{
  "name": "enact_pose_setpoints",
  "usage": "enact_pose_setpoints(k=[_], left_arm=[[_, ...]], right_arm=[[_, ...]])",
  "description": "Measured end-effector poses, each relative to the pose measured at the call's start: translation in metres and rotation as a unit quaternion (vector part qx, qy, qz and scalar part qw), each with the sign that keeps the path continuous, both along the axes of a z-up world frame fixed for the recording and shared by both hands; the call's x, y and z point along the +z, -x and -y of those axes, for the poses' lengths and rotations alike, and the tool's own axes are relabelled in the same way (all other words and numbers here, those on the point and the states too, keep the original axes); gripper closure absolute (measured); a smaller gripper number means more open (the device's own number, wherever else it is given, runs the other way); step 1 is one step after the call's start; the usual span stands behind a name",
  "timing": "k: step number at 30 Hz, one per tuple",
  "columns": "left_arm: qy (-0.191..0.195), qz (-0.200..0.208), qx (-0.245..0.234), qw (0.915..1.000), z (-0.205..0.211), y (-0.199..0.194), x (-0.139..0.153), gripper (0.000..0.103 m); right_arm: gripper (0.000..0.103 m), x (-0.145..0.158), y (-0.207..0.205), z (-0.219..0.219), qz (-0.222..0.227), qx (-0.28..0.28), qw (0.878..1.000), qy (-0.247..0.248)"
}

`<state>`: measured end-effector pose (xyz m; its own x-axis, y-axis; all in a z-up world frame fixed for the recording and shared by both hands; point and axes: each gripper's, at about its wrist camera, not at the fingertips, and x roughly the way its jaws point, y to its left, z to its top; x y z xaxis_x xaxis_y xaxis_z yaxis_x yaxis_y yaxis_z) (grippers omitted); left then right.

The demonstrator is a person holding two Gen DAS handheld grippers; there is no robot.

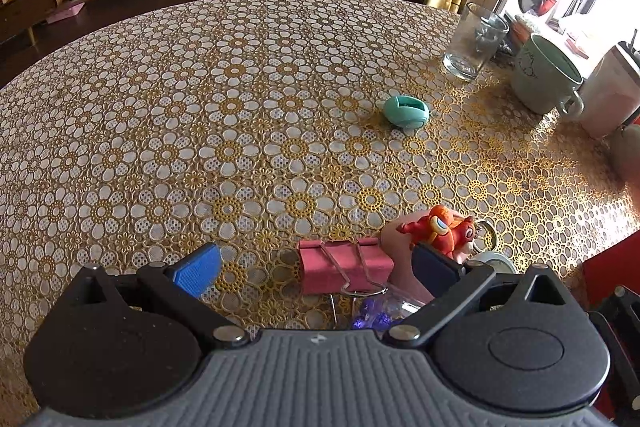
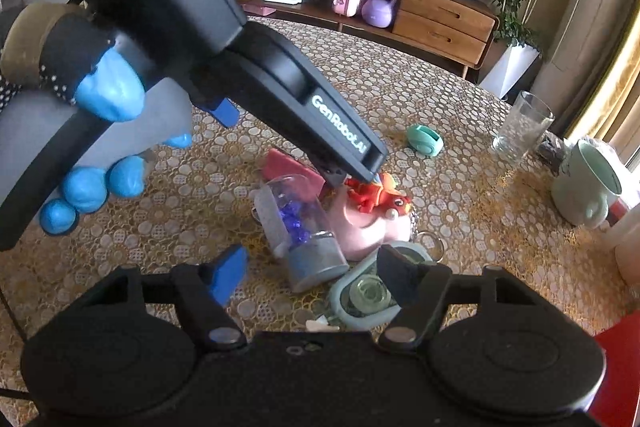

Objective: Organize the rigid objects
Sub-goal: 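Close the left tool on the pink binder clip while the right tool grasps the purple-bead bottle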

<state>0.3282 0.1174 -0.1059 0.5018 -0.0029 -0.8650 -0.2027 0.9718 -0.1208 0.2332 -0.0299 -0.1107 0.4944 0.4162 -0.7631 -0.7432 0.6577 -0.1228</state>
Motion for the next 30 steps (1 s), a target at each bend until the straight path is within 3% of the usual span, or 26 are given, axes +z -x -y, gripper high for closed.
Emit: enact_pose_setpoints(k=[10,14,26,30], left_arm=[[-0.001,0.001,0.005,1.0,0.001,-0.001,-0.006,0.005],[0.001,-0.004,0.004,1.0,0.0,-0.003,-0.009,0.021],[-0.013,0.007,-0.027,0.9995,0.01,-0.002,-0.011,0.049],[-0.005,0.011,-0.028,0.9995,0.005,0.0,-0.01,0.051]], right_arm=[[0.04,-0.009,-0.005,-0.015,0.015,0.01,1.0,0.022],[0.046,-0.012,-0.004,-0.021,0.022,0.016,0.999,0.03],[0.064,-0.02,0.005,-0.036,0.037,0.031,0.998,0.048],[0.064,-0.02,0.005,-0.038,0.033,0.023,0.998,0.044]])
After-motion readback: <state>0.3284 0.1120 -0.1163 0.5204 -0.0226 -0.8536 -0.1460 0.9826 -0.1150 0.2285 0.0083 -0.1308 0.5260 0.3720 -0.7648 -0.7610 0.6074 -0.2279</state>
